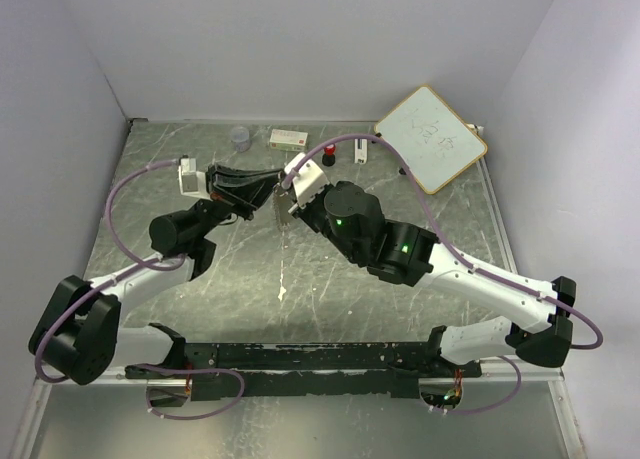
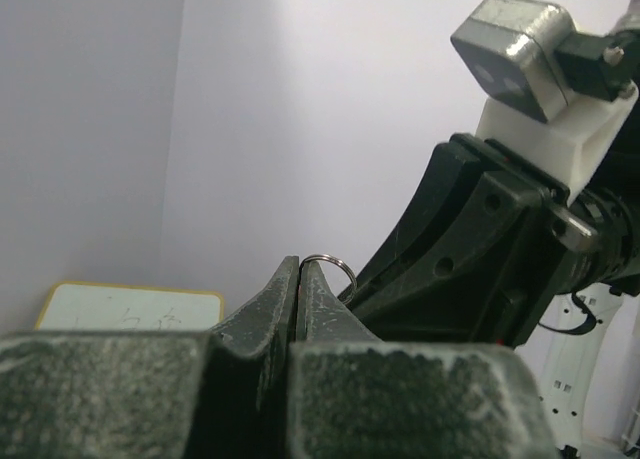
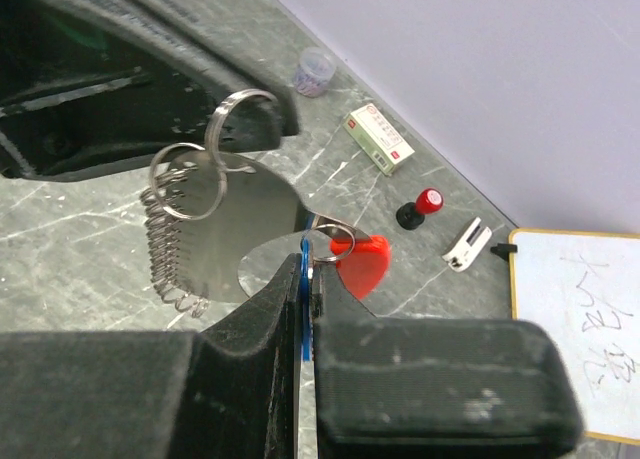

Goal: Remove the keys from the keyring

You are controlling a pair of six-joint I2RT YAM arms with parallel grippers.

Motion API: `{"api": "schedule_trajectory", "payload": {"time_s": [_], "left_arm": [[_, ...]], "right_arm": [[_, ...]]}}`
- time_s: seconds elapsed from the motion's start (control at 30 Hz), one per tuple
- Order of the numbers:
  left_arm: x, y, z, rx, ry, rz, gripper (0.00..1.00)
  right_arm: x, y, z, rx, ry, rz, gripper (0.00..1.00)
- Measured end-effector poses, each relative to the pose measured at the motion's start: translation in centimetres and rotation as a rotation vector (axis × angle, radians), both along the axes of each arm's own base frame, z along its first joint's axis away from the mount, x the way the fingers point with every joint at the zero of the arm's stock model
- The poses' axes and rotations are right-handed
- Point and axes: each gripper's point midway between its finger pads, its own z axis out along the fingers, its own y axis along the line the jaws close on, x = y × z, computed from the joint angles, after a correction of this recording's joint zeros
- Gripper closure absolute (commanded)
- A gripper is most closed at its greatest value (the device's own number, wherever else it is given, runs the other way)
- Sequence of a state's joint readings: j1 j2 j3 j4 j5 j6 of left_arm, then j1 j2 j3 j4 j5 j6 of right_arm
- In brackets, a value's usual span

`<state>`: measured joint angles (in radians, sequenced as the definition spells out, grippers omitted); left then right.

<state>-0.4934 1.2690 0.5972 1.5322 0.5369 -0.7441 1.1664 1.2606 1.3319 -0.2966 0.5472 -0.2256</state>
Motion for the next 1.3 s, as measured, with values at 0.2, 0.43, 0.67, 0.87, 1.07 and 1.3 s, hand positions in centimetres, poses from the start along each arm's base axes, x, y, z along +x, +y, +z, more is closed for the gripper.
{"api": "schedule_trajectory", "payload": {"time_s": [0.2, 0.43, 0.67, 0.87, 1.07, 1.3], "left_arm": [[0.7, 1.0, -1.3, 0.027, -0.01, 0.121, 0.93], [4.2, 1.4, -4.5, 0.147, 0.082, 0.289, 0.93], [6.8, 0.8, -9.5, 0.279, 0.198, 0.339, 0.93], [8.6, 0.1, -13.6, 0.36, 0.271, 0.351, 0.93], [10.3, -0.3, -18.8, 0.452, 0.358, 0.36, 0.93], [11.4, 0.0, -21.5, 0.493, 0.401, 0.387, 0.93]], "right_arm": [[0.3, -1.6, 0.5, 0.016, -0.022, -0.065, 1.0], [3.0, -4.4, -0.1, 0.044, -0.014, -0.17, 1.0], [9.5, -9.5, -2.6, 0.1, 0.062, -0.316, 1.0], [13.2, -11.9, -8.0, 0.119, 0.179, -0.368, 1.0], [14.9, -12.5, -14.6, 0.105, 0.314, -0.388, 1.0], [14.9, -11.6, -18.0, 0.126, 0.397, -0.356, 1.0]]}}
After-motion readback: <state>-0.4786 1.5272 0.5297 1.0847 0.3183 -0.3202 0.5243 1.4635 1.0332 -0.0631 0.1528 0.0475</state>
